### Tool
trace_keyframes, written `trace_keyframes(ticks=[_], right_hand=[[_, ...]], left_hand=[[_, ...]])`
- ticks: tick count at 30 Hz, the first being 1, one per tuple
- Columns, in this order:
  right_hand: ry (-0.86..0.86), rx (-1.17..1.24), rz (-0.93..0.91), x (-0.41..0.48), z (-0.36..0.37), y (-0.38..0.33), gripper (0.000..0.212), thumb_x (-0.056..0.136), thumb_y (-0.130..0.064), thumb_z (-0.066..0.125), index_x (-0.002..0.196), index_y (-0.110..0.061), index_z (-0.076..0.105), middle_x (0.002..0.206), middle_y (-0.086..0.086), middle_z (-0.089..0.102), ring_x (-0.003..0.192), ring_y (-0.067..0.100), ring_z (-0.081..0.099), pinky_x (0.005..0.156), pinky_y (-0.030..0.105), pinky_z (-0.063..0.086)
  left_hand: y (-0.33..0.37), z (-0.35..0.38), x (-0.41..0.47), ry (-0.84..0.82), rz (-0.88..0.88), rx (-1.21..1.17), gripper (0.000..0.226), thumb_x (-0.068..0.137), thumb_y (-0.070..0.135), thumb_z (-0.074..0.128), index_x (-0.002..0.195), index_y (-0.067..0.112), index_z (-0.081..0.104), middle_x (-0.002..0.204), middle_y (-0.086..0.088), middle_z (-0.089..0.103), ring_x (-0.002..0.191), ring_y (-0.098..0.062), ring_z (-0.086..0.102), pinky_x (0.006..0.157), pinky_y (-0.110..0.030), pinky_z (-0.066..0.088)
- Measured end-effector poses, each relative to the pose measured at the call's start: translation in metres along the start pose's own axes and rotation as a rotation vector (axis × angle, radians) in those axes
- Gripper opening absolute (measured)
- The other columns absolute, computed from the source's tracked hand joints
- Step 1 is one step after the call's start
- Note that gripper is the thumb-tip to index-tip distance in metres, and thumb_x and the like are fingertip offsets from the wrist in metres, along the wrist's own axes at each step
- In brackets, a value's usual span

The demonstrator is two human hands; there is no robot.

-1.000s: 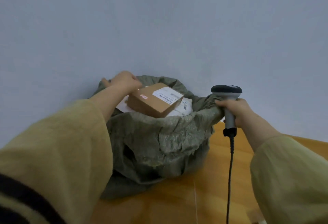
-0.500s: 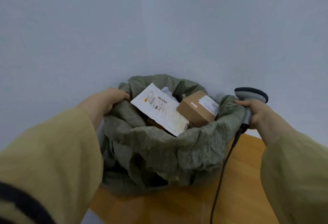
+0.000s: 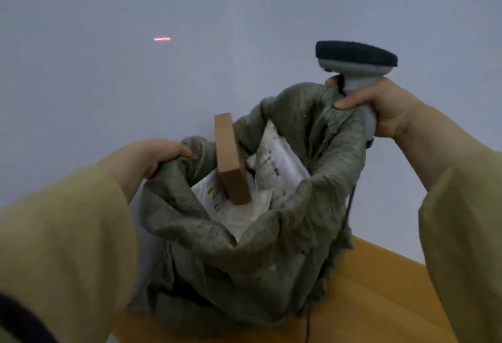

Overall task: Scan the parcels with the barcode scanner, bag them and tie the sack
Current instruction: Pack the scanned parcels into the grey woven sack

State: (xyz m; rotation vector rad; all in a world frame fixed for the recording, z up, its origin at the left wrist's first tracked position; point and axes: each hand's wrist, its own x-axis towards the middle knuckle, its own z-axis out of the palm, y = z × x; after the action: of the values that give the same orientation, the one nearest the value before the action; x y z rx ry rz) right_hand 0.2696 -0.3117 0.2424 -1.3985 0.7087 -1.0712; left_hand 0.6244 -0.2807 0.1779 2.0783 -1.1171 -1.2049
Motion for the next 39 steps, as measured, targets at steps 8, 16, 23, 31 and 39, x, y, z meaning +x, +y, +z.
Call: trace_keyframes(ticks=[8, 16, 23, 31, 39], right_hand=[[0.697, -0.084, 0.306, -0.006, -0.049, 0.027, 0.056, 0.067, 0.005, 0.074, 0.121, -0.001, 0.06, 0.111, 0.017, 0.067, 0.086, 0.032, 0.068, 0.048, 0.04, 0.055], [0.784, 0.057, -0.024, 0.004, -0.003, -0.011, 0.03, 0.07, 0.013, 0.069, 0.084, -0.01, 0.056, 0.093, 0.002, 0.067, 0.087, 0.021, 0.068, 0.064, 0.037, 0.059], [0.669, 0.059, -0.214, -0.002, 0.001, -0.033, 0.027, 0.071, 0.014, 0.067, 0.082, -0.011, 0.064, 0.09, -0.002, 0.07, 0.082, 0.017, 0.071, 0.072, 0.034, 0.059], [0.834, 0.017, 0.199, 0.004, -0.014, 0.027, 0.065, 0.059, 0.005, 0.079, 0.114, -0.008, 0.048, 0.103, 0.016, 0.065, 0.086, 0.033, 0.067, 0.062, 0.048, 0.055], [0.578, 0.104, -0.199, 0.021, 0.022, -0.053, 0.03, 0.071, 0.009, 0.068, 0.092, -0.011, 0.062, 0.101, 0.009, 0.066, 0.089, 0.023, 0.071, 0.067, 0.037, 0.059]], left_hand=[[-0.021, -0.003, 0.016, -0.03, -0.035, -0.252, 0.051, 0.077, 0.042, 0.074, 0.109, 0.003, 0.062, 0.111, -0.017, 0.065, 0.105, -0.034, 0.061, 0.086, -0.044, 0.051], [0.079, -0.012, 0.005, 0.356, 0.461, -0.646, 0.028, 0.093, 0.015, 0.057, 0.116, 0.0, 0.06, 0.108, -0.016, 0.065, 0.098, -0.028, 0.064, 0.087, -0.042, 0.053], [0.115, -0.043, -0.034, 0.558, 0.8, -0.523, 0.014, 0.094, 0.026, 0.053, 0.099, 0.016, 0.061, 0.095, -0.002, 0.063, 0.091, -0.018, 0.061, 0.084, -0.031, 0.054], [0.026, -0.024, 0.002, 0.333, 0.328, -0.506, 0.052, 0.084, 0.034, 0.07, 0.119, -0.001, 0.055, 0.111, -0.014, 0.062, 0.099, -0.03, 0.062, 0.087, -0.042, 0.052], [0.105, -0.076, -0.041, 0.691, 0.664, -0.661, 0.03, 0.091, 0.04, 0.054, 0.072, 0.017, 0.052, 0.083, 0.002, 0.06, 0.082, -0.013, 0.06, 0.082, -0.026, 0.051]])
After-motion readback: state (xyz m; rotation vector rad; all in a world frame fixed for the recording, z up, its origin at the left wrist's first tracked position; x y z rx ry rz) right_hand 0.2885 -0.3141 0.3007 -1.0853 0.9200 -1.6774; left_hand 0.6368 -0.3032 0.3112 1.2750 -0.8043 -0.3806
